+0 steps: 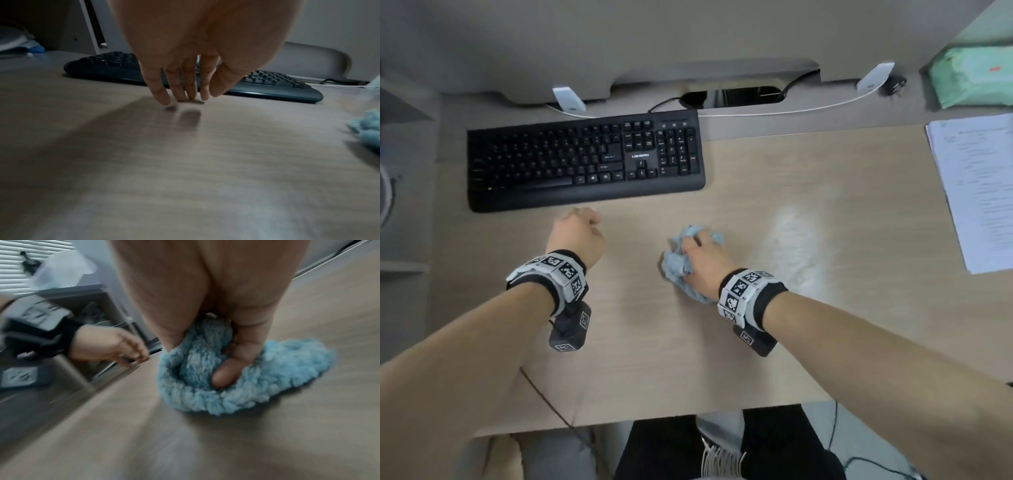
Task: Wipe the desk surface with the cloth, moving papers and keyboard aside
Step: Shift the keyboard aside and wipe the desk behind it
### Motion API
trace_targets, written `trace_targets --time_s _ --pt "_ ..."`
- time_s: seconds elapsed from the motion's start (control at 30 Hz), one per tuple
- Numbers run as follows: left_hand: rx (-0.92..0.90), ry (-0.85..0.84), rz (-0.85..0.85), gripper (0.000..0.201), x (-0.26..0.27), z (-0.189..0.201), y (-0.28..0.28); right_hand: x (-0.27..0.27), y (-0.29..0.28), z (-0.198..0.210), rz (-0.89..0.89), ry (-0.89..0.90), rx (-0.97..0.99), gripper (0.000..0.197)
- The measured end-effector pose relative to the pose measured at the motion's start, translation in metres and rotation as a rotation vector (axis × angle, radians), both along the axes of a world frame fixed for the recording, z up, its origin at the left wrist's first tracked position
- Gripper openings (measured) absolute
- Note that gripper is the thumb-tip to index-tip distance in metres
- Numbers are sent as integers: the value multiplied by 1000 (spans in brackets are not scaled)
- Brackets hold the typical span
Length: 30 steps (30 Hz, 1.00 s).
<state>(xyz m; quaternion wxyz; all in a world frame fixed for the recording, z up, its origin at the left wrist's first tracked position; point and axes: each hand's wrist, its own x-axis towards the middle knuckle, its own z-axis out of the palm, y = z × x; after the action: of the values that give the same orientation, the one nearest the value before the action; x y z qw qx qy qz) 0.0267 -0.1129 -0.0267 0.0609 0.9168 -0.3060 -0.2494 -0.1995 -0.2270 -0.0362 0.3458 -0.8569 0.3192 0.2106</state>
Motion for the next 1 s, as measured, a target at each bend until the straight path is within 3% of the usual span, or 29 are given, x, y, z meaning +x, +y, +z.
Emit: trace_targets --time_s 0.07,0.23,0.3,0.4,0.5,0.6,0.7,0.87,0.93,1.0 --pt "-2 3 -40 35 8 1 8 -8 -3 4 -111 -14 55 49" --pt "1 -13 -178 37 15 8 19 -17 -66 15 -426 143 -140 48" --pt "14 0 -237 40 22 8 30 15 -60 14 -392 199 -166 47" --pt "-28 77 -239 42 29 6 39 66 -15 7 -327 53 -131 49" --pt "-146 207 -59 37 41 3 42 104 44 0 -168 -76 -3 51" --pt "-260 359 285 30 68 2 45 120 57 11 -104 -108 86 56" --pt "-268 366 485 24 105 12 51 113 23 32 -269 -162 177 63" --pt "-218 10 726 30 137 41 43 105 -74 44 -673 -258 -65 55" --pt "-219 48 731 29 148 39 35 103 -100 41 -728 -211 -89 61" --pt "-204 149 728 44 154 34 28 103 -112 34 -741 -174 -60 66"
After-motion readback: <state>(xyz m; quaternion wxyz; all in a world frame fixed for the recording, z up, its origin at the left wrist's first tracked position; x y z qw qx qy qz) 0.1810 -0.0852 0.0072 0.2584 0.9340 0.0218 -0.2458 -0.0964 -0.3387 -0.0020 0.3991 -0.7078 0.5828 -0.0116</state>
